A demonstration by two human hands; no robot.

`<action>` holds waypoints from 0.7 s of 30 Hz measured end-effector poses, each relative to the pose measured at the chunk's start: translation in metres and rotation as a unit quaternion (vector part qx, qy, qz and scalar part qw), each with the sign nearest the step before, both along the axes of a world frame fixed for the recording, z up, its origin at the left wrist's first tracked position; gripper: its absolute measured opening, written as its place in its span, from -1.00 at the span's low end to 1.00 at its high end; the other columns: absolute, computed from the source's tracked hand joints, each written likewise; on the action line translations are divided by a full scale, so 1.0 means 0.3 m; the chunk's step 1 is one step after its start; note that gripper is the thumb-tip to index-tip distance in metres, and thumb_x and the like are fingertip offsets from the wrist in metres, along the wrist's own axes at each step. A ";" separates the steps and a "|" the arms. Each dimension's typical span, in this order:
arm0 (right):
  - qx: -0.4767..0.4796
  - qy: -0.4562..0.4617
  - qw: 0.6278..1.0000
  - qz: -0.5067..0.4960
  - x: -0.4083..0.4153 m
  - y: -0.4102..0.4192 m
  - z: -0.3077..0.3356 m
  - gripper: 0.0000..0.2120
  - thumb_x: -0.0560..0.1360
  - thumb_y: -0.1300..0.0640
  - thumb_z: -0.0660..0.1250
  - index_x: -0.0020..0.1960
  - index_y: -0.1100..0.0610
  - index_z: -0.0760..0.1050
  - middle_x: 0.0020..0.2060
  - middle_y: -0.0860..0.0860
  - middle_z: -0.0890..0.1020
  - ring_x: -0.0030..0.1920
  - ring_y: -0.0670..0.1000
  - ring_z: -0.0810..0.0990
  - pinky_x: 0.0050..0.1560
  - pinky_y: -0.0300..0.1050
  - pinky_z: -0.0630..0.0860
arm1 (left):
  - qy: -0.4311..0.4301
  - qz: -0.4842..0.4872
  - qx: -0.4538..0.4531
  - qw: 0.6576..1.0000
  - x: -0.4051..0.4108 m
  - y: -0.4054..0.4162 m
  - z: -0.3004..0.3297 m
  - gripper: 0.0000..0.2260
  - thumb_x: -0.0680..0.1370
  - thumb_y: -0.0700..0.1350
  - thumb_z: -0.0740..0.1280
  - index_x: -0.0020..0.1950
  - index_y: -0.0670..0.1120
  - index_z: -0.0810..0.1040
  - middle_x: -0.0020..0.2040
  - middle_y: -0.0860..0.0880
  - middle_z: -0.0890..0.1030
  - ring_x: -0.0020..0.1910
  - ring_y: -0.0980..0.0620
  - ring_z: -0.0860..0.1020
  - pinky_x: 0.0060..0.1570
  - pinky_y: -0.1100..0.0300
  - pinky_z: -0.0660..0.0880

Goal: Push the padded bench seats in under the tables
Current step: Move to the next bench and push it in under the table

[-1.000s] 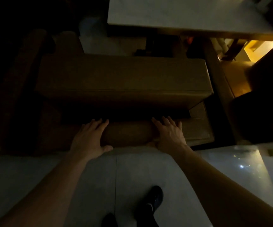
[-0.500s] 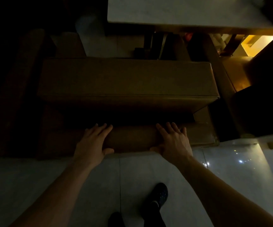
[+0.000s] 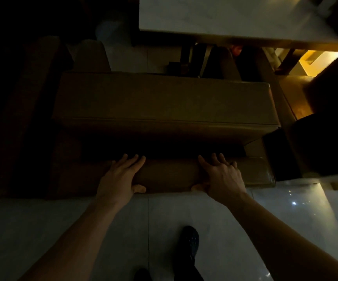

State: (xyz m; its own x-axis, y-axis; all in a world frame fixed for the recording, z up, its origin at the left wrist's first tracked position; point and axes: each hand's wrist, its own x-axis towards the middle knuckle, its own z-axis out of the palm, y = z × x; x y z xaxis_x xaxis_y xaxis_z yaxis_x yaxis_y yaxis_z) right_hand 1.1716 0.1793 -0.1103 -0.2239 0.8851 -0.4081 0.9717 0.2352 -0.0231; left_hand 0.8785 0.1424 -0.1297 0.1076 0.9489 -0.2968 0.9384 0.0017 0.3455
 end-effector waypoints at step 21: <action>0.030 0.019 0.999 -0.013 -0.049 0.110 -0.033 -0.02 0.38 -0.47 0.30 0.60 -0.11 -0.06 0.58 0.13 0.14 0.57 0.24 0.03 0.48 0.38 0.11 | 0.007 0.019 0.063 0.998 -0.029 0.104 -0.017 -0.17 0.42 0.16 0.47 0.57 0.09 0.12 0.56 -0.01 0.20 0.54 -0.09 0.10 0.50 -0.13 0.02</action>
State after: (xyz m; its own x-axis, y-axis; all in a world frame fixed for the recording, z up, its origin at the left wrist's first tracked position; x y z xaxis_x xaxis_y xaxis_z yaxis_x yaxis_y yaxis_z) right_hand 1.1569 0.2122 -0.1203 -0.2150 0.9135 -0.3453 0.9761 0.2121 -0.0466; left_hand 0.8698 0.1736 -0.1349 0.0684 0.9820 -0.1760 0.9430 -0.0061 0.3326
